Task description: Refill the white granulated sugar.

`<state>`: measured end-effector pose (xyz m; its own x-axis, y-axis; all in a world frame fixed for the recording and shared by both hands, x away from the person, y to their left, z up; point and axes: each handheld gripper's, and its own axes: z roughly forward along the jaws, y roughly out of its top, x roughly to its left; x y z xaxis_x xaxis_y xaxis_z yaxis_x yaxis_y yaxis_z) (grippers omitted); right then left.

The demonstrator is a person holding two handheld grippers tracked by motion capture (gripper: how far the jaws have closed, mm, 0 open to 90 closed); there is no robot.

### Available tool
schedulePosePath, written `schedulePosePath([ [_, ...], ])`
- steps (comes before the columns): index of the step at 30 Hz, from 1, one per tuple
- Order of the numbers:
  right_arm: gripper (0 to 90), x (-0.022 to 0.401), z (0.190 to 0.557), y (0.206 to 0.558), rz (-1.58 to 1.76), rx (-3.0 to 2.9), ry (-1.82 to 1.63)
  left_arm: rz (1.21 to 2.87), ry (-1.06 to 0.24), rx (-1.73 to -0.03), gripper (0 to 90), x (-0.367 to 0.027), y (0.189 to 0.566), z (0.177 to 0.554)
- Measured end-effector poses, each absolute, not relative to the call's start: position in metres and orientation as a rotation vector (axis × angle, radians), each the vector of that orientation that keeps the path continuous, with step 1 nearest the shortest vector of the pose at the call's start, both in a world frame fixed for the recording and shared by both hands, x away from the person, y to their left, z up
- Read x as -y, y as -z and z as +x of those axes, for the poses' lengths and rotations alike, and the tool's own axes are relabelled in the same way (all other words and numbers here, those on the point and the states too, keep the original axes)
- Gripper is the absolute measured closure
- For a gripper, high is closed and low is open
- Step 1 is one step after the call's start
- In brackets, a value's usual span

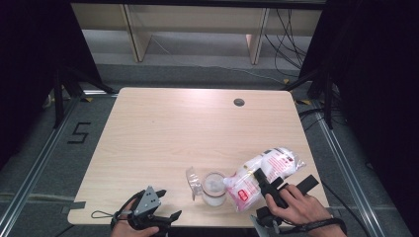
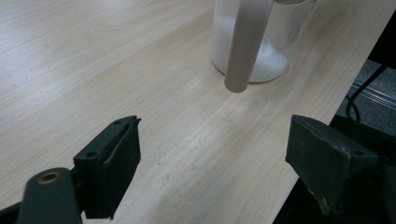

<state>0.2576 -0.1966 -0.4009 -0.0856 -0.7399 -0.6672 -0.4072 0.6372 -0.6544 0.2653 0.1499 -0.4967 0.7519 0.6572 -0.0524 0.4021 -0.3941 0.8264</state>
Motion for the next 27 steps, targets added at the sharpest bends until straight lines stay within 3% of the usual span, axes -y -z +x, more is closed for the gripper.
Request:
schedulePosePath([
  [27,72.5,0.1938,0.2584,0.3972,-0.929,-1.73,0.347,2.035,-0.352,-0.798,17.4,-0.1497,0.4968,0.2654],
])
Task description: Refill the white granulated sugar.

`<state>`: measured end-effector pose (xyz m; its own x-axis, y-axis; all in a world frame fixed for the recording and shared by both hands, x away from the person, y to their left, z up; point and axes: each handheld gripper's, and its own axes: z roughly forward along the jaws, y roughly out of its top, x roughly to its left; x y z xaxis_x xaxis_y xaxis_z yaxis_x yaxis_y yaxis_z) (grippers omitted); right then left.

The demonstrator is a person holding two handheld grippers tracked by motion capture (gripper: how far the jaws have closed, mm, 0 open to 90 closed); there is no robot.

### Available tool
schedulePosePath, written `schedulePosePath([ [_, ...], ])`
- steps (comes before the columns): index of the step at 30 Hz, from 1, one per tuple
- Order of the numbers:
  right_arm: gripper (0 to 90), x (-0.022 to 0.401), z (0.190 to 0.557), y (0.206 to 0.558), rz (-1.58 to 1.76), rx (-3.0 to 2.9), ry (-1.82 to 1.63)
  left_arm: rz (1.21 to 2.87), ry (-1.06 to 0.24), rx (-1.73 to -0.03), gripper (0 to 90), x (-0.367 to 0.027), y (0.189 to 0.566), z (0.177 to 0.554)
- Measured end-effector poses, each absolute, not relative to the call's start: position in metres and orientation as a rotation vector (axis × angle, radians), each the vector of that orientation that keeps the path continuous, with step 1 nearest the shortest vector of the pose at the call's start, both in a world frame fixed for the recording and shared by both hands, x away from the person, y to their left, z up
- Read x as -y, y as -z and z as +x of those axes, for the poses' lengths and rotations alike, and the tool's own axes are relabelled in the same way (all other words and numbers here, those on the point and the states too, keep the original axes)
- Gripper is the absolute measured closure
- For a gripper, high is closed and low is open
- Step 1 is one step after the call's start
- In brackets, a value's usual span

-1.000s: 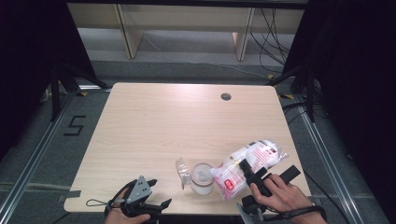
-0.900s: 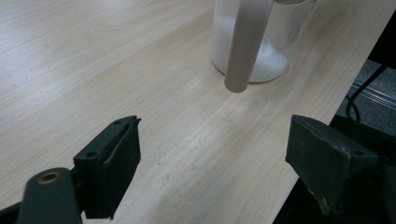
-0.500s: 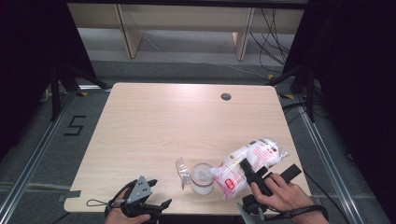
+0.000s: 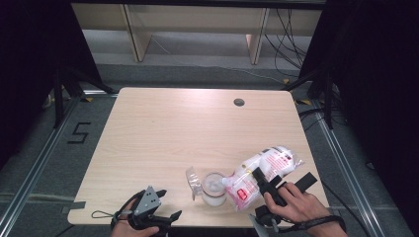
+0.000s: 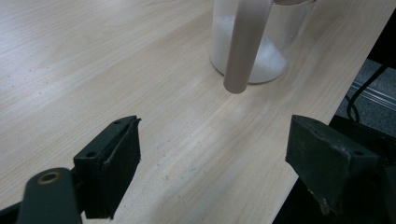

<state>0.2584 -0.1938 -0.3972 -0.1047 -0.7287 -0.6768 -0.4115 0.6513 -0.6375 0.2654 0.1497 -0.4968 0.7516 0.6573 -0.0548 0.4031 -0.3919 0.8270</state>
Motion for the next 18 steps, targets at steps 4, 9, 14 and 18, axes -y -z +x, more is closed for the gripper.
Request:
schedulePosePath([
  [4,72.6,0.1932,0.2587,0.3982,-0.935,-1.741,0.35,2.038,-0.361,-0.797,17.4,-0.1496,0.4965,0.2656],
  [9,72.8,0.1934,0.2586,0.3986,-0.928,-1.744,0.33,2.036,-0.349,-0.798,17.4,-0.15,0.4966,0.2655],
  [14,72.9,0.1949,0.2583,0.3988,-0.915,-1.752,0.31,2.045,-0.347,-0.791,17.4,-0.1505,0.4961,0.2657],
  [18,73.0,0.1954,0.2581,0.3998,-0.911,-1.761,0.289,2.029,-0.353,-0.8,17.4,-0.1493,0.4968,0.2652],
])
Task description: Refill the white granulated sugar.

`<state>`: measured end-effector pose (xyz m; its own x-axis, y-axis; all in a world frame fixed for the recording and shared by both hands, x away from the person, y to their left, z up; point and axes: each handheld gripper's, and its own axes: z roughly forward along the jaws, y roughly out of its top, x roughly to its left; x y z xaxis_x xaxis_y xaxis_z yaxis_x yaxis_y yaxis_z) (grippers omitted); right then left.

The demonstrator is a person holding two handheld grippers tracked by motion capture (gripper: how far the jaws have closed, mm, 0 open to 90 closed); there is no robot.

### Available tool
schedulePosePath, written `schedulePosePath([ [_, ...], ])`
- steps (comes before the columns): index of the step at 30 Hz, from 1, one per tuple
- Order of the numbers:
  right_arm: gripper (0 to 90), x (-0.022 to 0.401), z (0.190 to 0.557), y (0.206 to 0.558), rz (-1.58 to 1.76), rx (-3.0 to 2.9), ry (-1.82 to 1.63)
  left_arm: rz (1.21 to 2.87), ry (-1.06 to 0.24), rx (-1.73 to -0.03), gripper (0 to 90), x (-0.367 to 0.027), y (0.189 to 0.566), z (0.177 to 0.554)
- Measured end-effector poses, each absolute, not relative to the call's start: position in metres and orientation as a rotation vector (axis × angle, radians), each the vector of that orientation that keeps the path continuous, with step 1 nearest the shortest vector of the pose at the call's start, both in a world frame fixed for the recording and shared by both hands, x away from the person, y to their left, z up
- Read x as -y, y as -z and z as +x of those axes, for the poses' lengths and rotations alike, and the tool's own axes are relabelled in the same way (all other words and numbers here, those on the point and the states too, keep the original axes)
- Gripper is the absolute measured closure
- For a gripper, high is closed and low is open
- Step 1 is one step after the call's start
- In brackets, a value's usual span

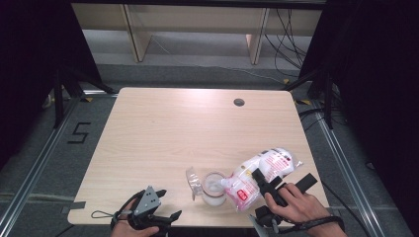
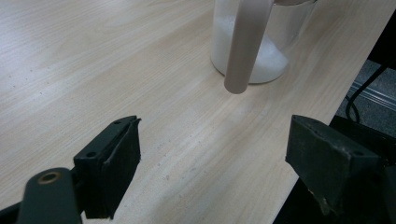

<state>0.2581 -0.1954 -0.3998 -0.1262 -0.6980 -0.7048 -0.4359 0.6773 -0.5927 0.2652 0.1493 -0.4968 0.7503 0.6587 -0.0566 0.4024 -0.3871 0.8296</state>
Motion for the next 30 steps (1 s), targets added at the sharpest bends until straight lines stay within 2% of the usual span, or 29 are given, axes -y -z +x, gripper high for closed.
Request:
schedulePosePath([
  [30,73.9,0.206,0.261,0.411,-0.77,-1.849,0.012,2.048,-0.368,-0.788,17.4,-0.15,0.497,0.266],
])
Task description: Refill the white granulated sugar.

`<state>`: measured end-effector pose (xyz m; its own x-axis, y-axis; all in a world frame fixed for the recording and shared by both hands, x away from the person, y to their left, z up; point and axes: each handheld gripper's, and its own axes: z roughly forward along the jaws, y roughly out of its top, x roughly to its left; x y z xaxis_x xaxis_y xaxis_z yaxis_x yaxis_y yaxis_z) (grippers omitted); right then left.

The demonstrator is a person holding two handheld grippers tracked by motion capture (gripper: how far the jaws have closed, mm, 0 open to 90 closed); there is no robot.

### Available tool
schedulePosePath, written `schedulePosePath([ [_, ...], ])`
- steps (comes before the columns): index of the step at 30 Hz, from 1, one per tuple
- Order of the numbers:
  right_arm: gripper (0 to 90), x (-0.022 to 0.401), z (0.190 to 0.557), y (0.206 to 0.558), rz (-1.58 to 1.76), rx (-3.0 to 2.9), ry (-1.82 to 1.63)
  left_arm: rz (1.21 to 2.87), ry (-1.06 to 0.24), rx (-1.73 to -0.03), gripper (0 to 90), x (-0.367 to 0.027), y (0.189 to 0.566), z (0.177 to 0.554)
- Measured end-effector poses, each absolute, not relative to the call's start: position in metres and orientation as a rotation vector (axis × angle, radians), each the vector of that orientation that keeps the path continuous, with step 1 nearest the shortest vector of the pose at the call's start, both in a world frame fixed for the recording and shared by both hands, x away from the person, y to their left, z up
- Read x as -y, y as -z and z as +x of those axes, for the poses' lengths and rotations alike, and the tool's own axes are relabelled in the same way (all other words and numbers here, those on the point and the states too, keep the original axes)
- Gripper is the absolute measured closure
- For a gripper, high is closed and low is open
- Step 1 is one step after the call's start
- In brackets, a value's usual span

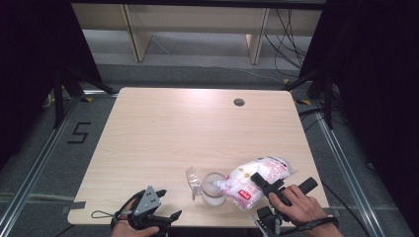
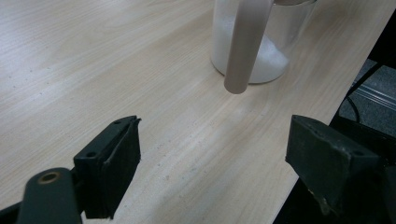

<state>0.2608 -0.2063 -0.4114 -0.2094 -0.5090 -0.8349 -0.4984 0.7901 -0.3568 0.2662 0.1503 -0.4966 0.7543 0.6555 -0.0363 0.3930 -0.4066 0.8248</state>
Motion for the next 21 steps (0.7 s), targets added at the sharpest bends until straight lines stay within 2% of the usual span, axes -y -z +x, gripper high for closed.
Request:
schedulePosePath([
  [20,74.6,0.216,0.271,0.418,-0.641,-1.961,-0.163,2.017,-0.352,-0.802,17.4,-0.149,0.496,0.265],
  [21,74.6,0.217,0.271,0.419,-0.624,-1.97,-0.157,2.057,-0.363,-0.786,17.4,-0.151,0.496,0.267],
])
